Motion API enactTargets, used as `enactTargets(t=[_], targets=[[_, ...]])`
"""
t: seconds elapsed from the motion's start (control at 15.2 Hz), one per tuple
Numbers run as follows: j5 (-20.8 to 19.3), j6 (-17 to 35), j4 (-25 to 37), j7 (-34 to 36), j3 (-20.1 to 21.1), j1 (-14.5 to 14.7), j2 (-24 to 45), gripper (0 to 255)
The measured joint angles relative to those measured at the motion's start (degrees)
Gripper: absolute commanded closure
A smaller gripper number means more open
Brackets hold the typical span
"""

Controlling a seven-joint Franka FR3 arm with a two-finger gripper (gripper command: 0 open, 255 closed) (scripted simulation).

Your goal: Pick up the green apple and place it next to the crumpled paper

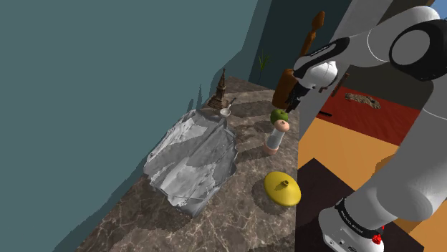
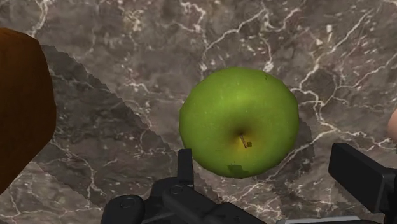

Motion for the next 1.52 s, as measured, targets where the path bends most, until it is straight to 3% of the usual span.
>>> enactTargets(t=[0.66, 0.73, 1.52], targets=[[3.0, 2.3, 0.1, -2.0, 1.5, -0.8, 3.0, 0], [3.0, 2.3, 0.1, -2.0, 1.5, -0.8, 3.0, 255], [2.2, 1.6, 0.3, -1.3, 1.1, -0.5, 2.3, 255]])
